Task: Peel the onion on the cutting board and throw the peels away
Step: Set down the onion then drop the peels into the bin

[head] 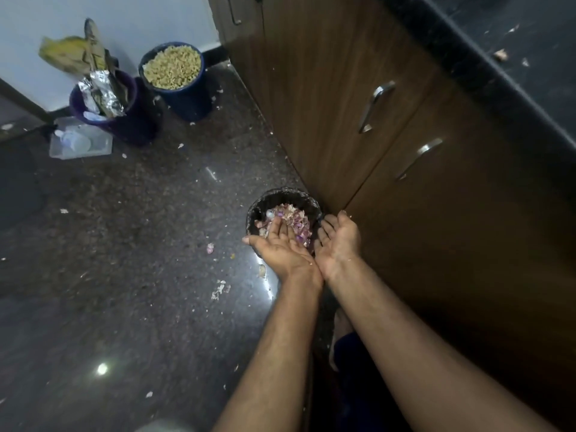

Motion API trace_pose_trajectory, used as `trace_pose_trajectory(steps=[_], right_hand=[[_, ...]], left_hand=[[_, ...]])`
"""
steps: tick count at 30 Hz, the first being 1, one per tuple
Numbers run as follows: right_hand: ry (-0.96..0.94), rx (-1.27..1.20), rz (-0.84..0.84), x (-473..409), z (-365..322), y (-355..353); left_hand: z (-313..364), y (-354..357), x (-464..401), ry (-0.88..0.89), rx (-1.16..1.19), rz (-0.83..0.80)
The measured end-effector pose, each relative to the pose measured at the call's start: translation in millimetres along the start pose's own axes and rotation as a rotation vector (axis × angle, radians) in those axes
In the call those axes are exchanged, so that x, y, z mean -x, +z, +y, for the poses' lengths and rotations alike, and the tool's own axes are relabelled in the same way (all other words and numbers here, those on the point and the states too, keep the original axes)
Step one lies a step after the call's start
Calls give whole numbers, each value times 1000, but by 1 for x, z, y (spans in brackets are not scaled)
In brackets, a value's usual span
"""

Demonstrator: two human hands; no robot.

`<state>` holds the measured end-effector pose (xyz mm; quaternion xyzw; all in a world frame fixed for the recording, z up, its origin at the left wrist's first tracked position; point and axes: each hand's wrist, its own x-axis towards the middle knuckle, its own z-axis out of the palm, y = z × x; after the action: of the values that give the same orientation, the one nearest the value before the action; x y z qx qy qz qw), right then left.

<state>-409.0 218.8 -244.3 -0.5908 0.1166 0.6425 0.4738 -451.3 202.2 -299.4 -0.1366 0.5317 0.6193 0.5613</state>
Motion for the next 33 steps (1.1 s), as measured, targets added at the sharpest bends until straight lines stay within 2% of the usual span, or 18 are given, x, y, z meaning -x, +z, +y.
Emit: trace_pose_trajectory(steps=[8, 17, 25, 33], right_hand=[[-118, 15, -128, 43, 12, -16], [-295, 5, -263, 162, -10, -95], [-579, -201, -274, 246, -52, -202], [-810, -438, -218, 299, -69, -283]], left_hand=[[25, -16, 54, 75, 5, -126], [6, -28, 189, 91, -20, -394], [-40, -25, 322, 58, -89, -710], [-85, -34, 396, -70, -162, -1005]])
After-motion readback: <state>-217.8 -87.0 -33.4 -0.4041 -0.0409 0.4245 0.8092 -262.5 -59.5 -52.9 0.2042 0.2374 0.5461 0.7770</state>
